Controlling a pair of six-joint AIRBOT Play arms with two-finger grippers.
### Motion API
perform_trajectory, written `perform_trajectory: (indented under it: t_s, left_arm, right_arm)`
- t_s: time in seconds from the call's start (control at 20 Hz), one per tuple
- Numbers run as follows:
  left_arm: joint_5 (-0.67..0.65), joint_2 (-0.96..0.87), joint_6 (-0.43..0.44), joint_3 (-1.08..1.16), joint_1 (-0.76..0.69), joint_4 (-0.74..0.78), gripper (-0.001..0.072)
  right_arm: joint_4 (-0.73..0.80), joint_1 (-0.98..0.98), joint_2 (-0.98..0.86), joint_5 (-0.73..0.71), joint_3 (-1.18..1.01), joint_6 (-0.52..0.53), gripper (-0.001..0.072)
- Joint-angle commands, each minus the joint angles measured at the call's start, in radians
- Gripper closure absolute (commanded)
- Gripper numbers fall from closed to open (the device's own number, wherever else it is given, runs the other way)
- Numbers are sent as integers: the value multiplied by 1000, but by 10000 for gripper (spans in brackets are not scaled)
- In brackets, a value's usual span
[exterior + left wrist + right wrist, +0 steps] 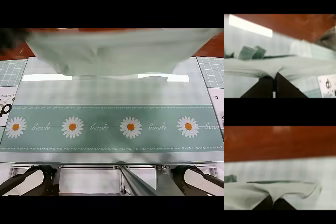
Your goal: Fold the shirts.
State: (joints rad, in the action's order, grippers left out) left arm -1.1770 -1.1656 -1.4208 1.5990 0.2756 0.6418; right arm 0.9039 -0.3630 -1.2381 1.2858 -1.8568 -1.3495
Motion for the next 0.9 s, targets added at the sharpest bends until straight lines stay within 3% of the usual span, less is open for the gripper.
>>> perform_trajectory:
  t_s: [0.0,0.2,0.35,0.45,0.7,0.85]
  left_arm:
    - [-77,54,-130,369,13,86,686]
    - [-142,257,-129,441,51,217,686]
    - [-193,431,-130,441,56,454,686]
    - [-195,537,-174,441,21,639,686]
    - [-326,650,-193,416,-109,795,686]
    - [-361,647,-226,305,-122,818,686]
  right_arm:
    - [123,34,121,16,-240,-84,690]
    - [271,35,336,43,-240,-100,691]
    - [297,35,466,81,-236,-110,691]
    - [300,35,528,113,-236,-112,691]
    - [346,35,579,196,-227,-126,691]
    - [296,35,576,190,-84,-153,691]
